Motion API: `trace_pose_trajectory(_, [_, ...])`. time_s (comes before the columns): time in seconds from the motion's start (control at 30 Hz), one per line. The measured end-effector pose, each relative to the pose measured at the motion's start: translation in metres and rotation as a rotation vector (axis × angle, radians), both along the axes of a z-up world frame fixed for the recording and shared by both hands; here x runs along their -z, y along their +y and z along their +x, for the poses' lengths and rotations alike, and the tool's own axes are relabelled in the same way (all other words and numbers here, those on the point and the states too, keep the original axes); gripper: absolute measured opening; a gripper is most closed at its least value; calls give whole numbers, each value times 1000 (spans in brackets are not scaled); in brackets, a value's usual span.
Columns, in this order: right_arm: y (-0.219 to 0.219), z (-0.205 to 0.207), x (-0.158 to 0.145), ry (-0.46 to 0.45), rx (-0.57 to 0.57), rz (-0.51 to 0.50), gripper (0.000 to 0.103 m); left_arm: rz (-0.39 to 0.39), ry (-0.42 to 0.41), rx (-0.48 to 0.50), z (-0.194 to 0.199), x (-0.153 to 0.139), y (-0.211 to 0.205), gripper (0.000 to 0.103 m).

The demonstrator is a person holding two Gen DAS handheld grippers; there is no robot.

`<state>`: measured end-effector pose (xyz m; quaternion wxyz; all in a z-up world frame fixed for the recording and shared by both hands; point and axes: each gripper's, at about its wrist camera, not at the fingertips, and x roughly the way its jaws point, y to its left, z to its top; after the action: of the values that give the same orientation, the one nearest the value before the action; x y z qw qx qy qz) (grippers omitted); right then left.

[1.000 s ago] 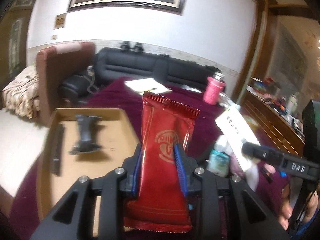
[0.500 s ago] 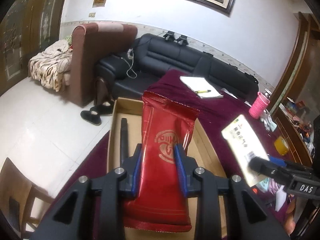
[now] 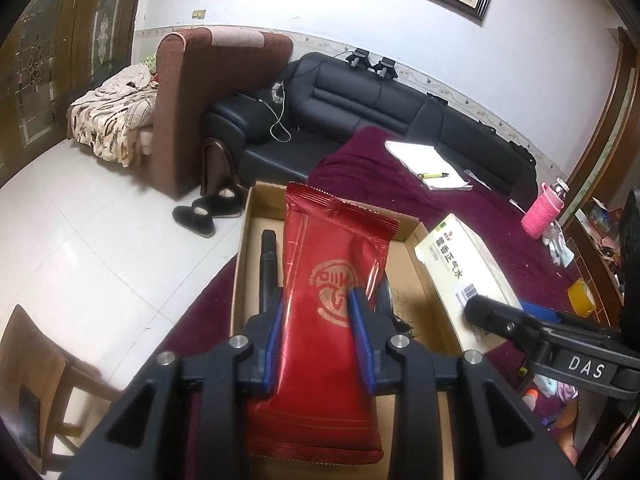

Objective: Organize objects
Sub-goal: 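Carry the red bag and medicine box to the cardboard tray, then open both grippers to release the red bag and box in the tray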

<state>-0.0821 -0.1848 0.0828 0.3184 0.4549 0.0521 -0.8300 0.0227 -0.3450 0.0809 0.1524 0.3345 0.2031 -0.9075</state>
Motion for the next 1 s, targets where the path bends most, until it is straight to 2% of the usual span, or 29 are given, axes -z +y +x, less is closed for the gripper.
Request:
trace_pose_trajectory(0.43, [-19, -18, 18, -12, 19, 31, 78, -60, 7, -7, -7, -7, 5, 29])
trace_pose_trajectory(0.7, [-32, -29, 28, 15, 17, 59, 78, -16, 15, 3, 4, 2, 7, 29])
trace_pose_trajectory(1.0, [-36, -23, 20, 43, -5, 113, 86, -4, 14, 4, 5, 3, 6, 29])
